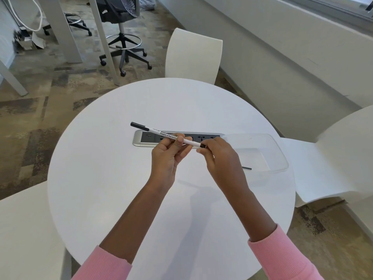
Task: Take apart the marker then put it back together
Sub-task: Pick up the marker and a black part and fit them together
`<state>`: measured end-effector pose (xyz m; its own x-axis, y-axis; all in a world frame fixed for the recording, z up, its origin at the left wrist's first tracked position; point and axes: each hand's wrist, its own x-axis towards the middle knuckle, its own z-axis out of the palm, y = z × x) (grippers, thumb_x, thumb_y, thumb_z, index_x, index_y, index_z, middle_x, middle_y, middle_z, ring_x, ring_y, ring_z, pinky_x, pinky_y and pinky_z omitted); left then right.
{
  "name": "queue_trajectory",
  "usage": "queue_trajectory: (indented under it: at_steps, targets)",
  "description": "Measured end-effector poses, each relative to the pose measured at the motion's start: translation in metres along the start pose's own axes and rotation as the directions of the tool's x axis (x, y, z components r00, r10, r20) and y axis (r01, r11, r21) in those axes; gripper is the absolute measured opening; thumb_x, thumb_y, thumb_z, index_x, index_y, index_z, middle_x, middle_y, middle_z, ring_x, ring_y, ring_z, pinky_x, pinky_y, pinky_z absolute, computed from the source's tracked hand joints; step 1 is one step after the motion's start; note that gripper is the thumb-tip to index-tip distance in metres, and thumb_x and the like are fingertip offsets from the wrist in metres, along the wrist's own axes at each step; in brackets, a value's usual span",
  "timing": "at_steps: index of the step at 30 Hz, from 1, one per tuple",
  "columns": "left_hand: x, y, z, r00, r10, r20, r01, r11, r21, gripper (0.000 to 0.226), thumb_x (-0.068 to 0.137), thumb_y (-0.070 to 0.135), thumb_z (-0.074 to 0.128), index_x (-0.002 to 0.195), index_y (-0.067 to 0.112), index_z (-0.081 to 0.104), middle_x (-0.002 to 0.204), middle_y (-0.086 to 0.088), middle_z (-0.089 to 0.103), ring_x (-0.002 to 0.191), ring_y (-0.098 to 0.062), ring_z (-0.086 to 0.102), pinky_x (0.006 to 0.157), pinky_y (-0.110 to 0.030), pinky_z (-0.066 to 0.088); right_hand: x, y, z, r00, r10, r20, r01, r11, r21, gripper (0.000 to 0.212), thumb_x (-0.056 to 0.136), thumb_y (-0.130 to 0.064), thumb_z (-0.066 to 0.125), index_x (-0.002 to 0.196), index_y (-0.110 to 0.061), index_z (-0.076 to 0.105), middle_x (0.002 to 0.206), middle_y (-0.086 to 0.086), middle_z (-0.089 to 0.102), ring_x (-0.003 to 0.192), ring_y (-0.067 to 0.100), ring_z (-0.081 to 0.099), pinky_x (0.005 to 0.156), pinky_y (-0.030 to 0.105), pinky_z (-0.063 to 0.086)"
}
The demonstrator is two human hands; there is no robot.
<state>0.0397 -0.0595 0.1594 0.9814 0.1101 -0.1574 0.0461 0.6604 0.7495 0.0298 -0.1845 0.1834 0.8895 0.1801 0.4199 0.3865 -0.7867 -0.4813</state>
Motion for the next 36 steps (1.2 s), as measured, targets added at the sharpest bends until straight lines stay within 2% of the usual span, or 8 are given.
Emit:
queue_trajectory:
  at_steps: [6, 11, 16, 20, 24, 28, 32, 36]
  targets:
    - [-0.001, -0.002, 0.003, 0.999, -0.032, 0.006, 0.032, 0.999, -0.016, 0.015, 0.089, 0.005, 0.051, 0.078, 0.006, 0.062, 0.063, 0.004, 0.072, 0.068, -0.009, 0.071, 0.061, -0.015, 0.056, -0.001, 0.001, -0.001, 0.998, -0.035, -0.06, 0.033, 0.999, -0.035, 0.013, 0.081, -0.006, 0.058, 0.074, 0.004, 0.064, 0.063, 0.021, 0.058, 0.059, 0.032, 0.053, 0.052, 0.028, 0.034]
    - [-0.002, -0.004, 0.005, 0.998, -0.057, 0.021, 0.057, 0.998, 0.002, 0.017, 0.09, 0.005, 0.05, 0.077, 0.006, 0.061, 0.063, 0.002, 0.074, 0.068, -0.009, 0.071, 0.06, -0.015, 0.055, 0.0, 0.003, -0.004, 0.991, 0.135, 0.026, -0.137, 0.977, 0.164, 0.015, 0.083, -0.004, 0.056, 0.073, 0.002, 0.065, 0.065, 0.014, 0.059, 0.064, 0.027, 0.051, 0.056, 0.028, 0.031]
    - [-0.003, -0.011, 0.003, 0.997, -0.074, 0.03, 0.073, 0.996, 0.056, 0.018, 0.09, 0.004, 0.05, 0.076, 0.007, 0.061, 0.064, 0.001, 0.074, 0.067, -0.009, 0.071, 0.06, -0.014, 0.055, 0.0, 0.009, -0.006, 0.906, 0.363, 0.217, -0.42, 0.83, 0.367, 0.028, 0.083, -0.008, 0.057, 0.055, -0.01, 0.062, 0.049, -0.001, 0.05, 0.049, 0.012, 0.044, 0.053, 0.027, 0.034]
    - [-0.003, -0.013, 0.002, 0.997, -0.069, 0.035, 0.066, 0.994, 0.087, 0.018, 0.089, 0.004, 0.051, 0.076, 0.007, 0.062, 0.064, 0.0, 0.074, 0.066, -0.009, 0.071, 0.06, -0.015, 0.056, 0.002, 0.014, -0.01, 0.828, 0.426, 0.364, -0.559, 0.665, 0.494, 0.038, 0.084, -0.008, 0.057, 0.047, -0.017, 0.06, 0.037, -0.01, 0.047, 0.036, 0.003, 0.04, 0.042, 0.012, 0.034]
    - [0.0, -0.008, 0.006, 0.998, -0.046, 0.032, 0.044, 0.997, 0.058, 0.015, 0.088, 0.005, 0.053, 0.076, 0.007, 0.062, 0.064, 0.0, 0.074, 0.068, -0.011, 0.071, 0.061, -0.016, 0.056, 0.0, 0.01, -0.01, 0.886, 0.37, 0.281, -0.461, 0.772, 0.438, 0.026, 0.088, -0.014, 0.054, 0.063, -0.016, 0.064, 0.049, -0.007, 0.052, 0.044, 0.002, 0.045, 0.044, 0.009, 0.034]
    - [0.001, -0.004, 0.009, 0.999, -0.029, 0.015, 0.029, 0.999, 0.018, 0.015, 0.089, 0.004, 0.052, 0.076, 0.006, 0.062, 0.063, 0.003, 0.073, 0.067, -0.01, 0.071, 0.061, -0.016, 0.056, -0.003, 0.006, -0.008, 0.972, 0.225, 0.061, -0.233, 0.943, 0.237, 0.007, 0.085, -0.014, 0.06, 0.087, -0.009, 0.064, 0.071, 0.007, 0.062, 0.064, 0.019, 0.05, 0.054, 0.023, 0.036]
    - [0.0, -0.002, 0.008, 1.0, -0.022, 0.014, 0.022, 1.0, 0.014, 0.015, 0.089, 0.004, 0.052, 0.077, 0.006, 0.062, 0.063, 0.004, 0.072, 0.068, -0.011, 0.071, 0.061, -0.015, 0.056, -0.004, 0.005, -0.007, 0.998, 0.042, -0.055, -0.042, 0.999, 0.016, 0.008, 0.085, -0.009, 0.059, 0.086, -0.002, 0.064, 0.073, 0.015, 0.061, 0.065, 0.025, 0.05, 0.056, 0.026, 0.033]
    - [-0.002, 0.0, 0.009, 0.999, -0.019, 0.04, 0.018, 1.0, 0.005, 0.017, 0.09, 0.004, 0.05, 0.077, 0.005, 0.061, 0.063, 0.004, 0.073, 0.068, -0.01, 0.071, 0.061, -0.015, 0.055, -0.004, 0.003, -0.008, 0.996, -0.02, -0.089, 0.016, 0.999, -0.049, 0.01, 0.082, -0.005, 0.059, 0.079, 0.002, 0.065, 0.067, 0.019, 0.06, 0.062, 0.032, 0.054, 0.053, 0.027, 0.035]
